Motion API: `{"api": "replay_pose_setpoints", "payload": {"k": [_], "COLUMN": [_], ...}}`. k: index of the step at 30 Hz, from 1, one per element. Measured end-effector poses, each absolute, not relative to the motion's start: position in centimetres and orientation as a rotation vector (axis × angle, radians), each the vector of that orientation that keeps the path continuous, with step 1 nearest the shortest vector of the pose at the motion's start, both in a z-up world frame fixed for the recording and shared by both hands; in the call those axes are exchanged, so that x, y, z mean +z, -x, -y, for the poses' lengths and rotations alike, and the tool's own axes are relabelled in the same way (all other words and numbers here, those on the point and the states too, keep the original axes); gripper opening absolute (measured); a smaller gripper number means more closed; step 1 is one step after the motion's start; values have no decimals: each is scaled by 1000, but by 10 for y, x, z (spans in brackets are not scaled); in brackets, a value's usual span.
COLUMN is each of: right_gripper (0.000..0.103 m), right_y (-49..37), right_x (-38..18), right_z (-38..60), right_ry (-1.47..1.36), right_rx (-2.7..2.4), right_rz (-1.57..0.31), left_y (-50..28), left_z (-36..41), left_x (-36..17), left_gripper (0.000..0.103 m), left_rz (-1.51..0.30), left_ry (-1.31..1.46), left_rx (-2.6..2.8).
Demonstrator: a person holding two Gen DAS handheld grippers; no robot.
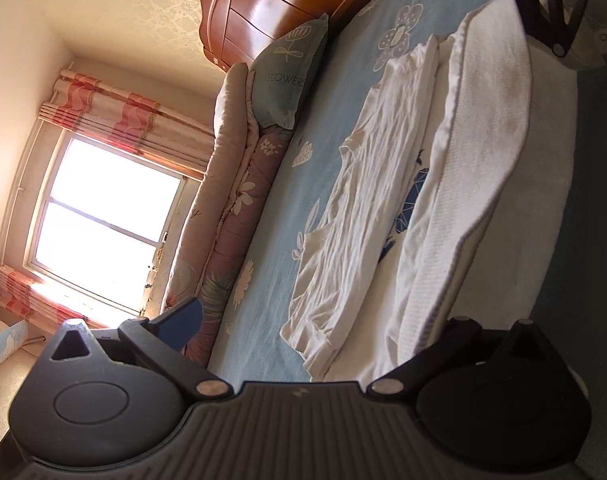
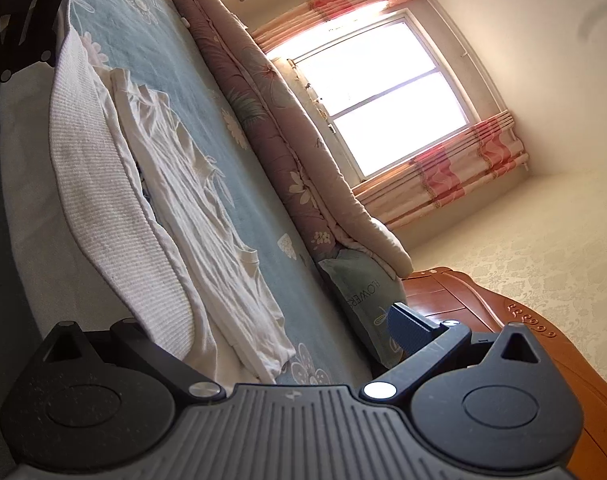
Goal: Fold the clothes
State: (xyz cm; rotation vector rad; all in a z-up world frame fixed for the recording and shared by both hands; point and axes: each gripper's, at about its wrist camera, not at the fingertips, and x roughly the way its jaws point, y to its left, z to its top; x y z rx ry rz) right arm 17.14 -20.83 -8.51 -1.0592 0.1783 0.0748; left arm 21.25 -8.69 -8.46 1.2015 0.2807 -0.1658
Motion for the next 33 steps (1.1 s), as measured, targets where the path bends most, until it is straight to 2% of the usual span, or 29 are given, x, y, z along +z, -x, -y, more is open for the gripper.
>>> {"api": "replay_pose_setpoints", "payload": {"k": [23,33], "right_gripper": [103,103], "right_y": [-300,-362], "right_x": [-76,-93], "right_z": [217,223], "right_ry": [1032,1025], "right_rx": [-5,19], "right_rz": [-123,-157], "left_y": [-338,-393], "left_z": [92,97], "left_x": [-83,-107], "left_gripper": [103,103], "left_rz": [-201,-224], "left_ry": [-1168,-1172], "left_rx": [-76,-90]}}
